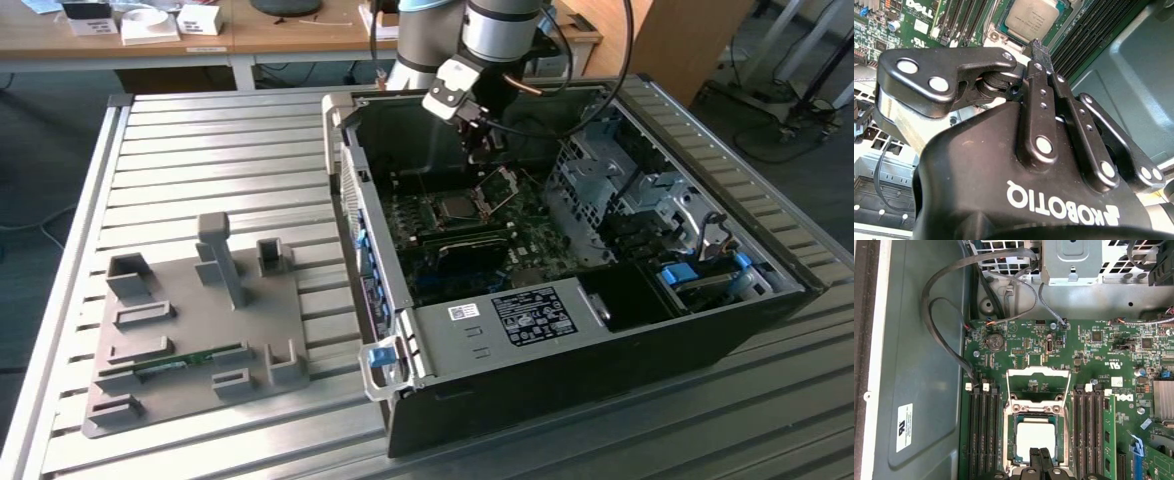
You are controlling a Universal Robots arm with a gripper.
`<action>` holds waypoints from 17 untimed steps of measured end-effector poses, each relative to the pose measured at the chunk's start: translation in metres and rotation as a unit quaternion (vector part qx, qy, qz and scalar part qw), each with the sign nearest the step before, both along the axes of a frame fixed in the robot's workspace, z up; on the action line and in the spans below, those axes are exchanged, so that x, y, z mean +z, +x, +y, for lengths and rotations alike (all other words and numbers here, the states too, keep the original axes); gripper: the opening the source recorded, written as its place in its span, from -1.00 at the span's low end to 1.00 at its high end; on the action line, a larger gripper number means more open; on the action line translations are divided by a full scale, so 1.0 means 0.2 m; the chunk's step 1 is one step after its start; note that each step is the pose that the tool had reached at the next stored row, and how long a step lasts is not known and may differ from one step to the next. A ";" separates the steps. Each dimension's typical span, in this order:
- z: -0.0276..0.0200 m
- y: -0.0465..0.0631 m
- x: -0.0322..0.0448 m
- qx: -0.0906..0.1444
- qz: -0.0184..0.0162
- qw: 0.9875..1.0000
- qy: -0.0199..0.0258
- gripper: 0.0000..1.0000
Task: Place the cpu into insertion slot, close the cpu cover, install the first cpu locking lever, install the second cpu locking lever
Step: 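Close the cpu cover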
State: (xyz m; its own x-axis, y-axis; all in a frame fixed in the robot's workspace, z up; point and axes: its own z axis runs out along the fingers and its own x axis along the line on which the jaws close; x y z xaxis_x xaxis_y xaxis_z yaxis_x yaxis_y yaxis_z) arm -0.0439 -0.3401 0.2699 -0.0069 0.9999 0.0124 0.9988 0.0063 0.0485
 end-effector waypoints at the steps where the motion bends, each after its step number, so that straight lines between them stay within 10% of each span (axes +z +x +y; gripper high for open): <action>1: 0.000 0.00 0.000 0.000 0.000 1.000 0.000 -0.79; 17: 0.000 0.02 0.000 0.000 0.000 1.000 0.000 -0.79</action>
State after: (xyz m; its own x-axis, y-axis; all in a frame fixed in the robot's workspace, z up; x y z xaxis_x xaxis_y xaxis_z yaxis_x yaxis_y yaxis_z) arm -0.0404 -0.3400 0.2699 -0.0070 0.9999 0.0124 0.9988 0.0064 0.0485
